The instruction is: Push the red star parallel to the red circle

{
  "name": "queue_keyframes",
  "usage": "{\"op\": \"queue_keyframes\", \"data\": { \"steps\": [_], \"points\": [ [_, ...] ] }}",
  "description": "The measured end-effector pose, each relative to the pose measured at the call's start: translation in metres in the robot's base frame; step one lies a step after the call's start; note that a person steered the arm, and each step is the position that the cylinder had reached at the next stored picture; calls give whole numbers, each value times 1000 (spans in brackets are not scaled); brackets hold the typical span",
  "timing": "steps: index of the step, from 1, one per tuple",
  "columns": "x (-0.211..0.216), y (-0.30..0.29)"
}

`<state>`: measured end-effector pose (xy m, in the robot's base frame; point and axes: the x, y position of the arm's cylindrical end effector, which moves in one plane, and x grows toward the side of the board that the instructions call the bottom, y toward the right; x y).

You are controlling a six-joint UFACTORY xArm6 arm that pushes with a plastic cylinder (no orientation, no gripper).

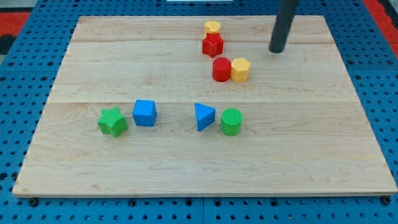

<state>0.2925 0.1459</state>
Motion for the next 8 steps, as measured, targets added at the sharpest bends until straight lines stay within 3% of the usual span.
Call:
{"op": "queue_keyframes", "data": {
  "steps": [2, 4, 8],
  "points": [
    [-16, -17],
    [-16, -113],
    [-16, -153]
  ]
}}
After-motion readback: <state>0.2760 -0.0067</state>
